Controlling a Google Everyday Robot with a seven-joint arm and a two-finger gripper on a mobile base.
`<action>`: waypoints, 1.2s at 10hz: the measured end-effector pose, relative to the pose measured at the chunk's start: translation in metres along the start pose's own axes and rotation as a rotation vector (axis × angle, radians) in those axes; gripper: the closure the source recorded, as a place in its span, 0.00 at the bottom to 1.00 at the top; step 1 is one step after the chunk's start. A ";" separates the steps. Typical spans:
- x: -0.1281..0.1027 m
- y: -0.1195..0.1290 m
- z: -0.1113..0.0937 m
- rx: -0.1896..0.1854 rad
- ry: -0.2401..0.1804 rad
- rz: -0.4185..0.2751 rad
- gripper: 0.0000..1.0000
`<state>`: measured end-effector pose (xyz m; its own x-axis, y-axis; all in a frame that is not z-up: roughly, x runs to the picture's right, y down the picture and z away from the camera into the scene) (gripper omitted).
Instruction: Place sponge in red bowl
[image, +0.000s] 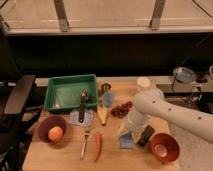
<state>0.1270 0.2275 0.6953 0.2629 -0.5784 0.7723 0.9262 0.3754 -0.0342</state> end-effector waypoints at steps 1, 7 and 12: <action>0.005 0.013 -0.013 0.004 0.012 0.035 1.00; -0.002 0.140 -0.042 -0.002 0.002 0.364 0.85; -0.030 0.197 -0.011 0.033 -0.017 0.528 0.36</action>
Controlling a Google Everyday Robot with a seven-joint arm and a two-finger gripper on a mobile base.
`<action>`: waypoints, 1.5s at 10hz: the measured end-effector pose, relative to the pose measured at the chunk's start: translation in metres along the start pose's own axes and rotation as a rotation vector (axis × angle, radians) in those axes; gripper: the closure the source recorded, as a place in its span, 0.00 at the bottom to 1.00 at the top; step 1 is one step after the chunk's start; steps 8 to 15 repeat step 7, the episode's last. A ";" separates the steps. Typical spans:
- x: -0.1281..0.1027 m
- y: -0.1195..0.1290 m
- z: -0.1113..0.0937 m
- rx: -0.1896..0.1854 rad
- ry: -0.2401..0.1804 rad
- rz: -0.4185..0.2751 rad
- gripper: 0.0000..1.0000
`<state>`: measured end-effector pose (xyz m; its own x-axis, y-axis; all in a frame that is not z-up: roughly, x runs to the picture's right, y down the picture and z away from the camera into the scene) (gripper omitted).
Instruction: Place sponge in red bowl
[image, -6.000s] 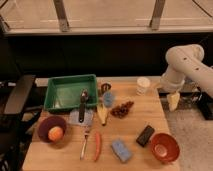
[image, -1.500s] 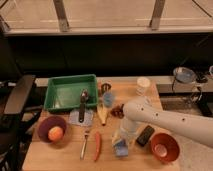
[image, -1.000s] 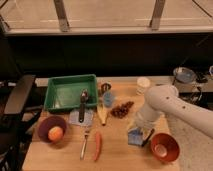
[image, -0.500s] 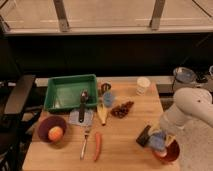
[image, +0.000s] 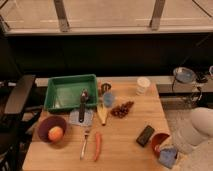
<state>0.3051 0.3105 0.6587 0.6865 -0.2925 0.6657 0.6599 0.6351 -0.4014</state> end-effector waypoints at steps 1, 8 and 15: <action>0.006 -0.002 -0.006 0.014 0.019 0.006 0.25; 0.024 -0.020 -0.029 0.045 0.065 0.000 0.20; 0.024 -0.020 -0.029 0.045 0.065 0.000 0.20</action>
